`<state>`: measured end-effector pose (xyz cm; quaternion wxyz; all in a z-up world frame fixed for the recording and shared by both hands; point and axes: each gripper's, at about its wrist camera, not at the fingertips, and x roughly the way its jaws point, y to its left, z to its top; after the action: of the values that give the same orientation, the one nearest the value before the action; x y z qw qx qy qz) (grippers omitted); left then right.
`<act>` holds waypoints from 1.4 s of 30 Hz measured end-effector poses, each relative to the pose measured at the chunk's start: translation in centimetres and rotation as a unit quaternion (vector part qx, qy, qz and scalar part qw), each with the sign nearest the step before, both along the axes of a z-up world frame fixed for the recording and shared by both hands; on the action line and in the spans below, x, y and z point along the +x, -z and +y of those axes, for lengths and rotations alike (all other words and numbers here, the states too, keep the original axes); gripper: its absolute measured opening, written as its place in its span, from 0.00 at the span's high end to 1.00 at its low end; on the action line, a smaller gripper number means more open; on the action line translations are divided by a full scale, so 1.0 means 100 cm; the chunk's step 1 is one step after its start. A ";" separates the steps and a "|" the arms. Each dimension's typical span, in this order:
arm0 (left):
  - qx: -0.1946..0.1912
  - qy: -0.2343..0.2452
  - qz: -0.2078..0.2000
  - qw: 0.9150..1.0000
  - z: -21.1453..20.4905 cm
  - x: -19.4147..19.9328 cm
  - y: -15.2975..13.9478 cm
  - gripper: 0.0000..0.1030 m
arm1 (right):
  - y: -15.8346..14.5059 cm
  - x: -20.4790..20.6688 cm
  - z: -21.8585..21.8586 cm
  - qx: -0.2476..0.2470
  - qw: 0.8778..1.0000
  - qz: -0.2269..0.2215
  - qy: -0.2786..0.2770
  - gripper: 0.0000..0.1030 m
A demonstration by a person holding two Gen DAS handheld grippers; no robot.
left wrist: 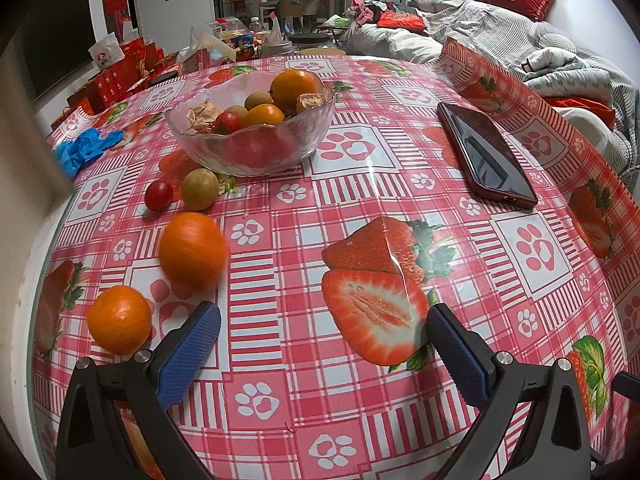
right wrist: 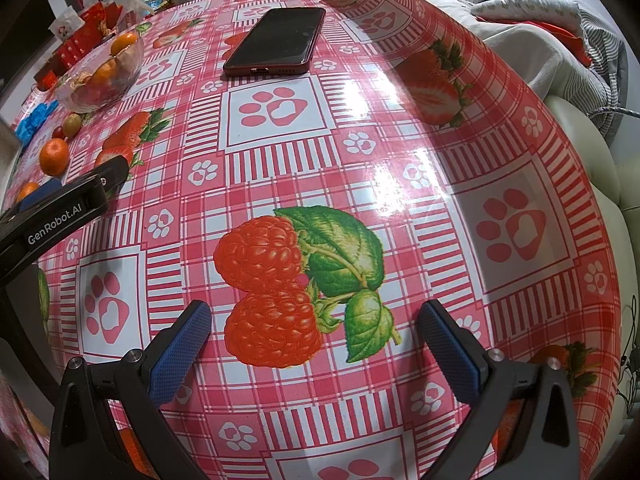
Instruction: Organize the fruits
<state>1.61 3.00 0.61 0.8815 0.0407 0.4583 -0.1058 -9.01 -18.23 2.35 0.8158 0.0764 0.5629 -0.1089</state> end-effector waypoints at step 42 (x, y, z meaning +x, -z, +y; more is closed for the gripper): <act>0.000 0.000 0.000 1.000 -0.001 -0.003 -0.002 0.00 | -0.001 -0.002 0.000 0.009 1.000 0.003 0.006 0.00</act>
<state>1.27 2.95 0.78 0.8816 0.0409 0.4581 -0.1058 -9.21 -18.21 2.46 0.8128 0.0868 0.5657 -0.1084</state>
